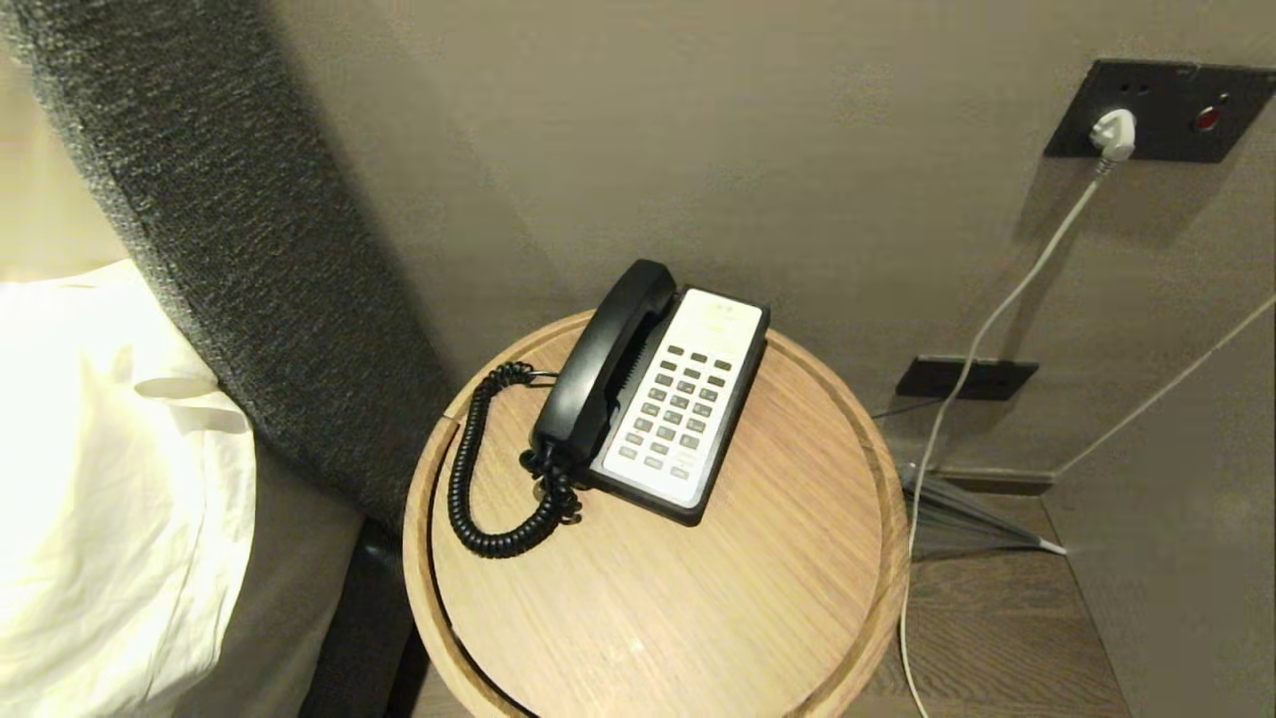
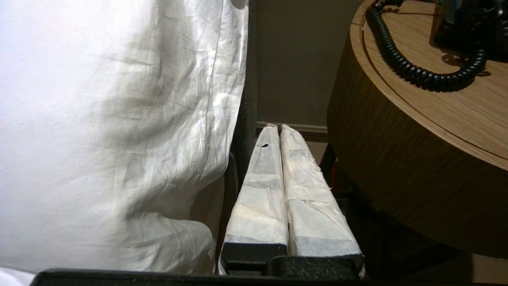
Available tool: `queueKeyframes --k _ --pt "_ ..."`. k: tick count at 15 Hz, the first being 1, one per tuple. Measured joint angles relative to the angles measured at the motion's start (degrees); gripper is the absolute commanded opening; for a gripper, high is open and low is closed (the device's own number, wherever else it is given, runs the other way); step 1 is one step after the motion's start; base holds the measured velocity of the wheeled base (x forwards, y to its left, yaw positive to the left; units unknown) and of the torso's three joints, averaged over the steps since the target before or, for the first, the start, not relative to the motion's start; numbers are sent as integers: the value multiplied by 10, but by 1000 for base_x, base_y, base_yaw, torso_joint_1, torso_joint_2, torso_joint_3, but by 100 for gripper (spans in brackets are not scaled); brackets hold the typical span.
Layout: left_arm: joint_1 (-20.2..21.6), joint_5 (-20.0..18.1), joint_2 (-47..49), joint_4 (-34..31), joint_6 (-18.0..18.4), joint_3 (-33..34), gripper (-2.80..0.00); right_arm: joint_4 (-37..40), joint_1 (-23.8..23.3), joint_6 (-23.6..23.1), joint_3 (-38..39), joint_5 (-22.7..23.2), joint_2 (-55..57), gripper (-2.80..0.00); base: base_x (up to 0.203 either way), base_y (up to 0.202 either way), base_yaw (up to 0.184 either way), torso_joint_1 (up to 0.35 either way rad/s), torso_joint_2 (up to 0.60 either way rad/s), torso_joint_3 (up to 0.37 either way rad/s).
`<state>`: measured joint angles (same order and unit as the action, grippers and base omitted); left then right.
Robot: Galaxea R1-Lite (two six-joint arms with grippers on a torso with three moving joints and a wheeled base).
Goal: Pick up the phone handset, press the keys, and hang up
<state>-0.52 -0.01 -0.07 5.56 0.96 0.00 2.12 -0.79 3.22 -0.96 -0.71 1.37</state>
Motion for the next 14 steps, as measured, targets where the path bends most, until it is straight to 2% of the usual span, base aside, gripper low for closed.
queueKeyframes --k 14 --pt "0 0 0 0 -1 0 -280 0 0 0 0 0 0 -280 0 0 0 1 2 203"
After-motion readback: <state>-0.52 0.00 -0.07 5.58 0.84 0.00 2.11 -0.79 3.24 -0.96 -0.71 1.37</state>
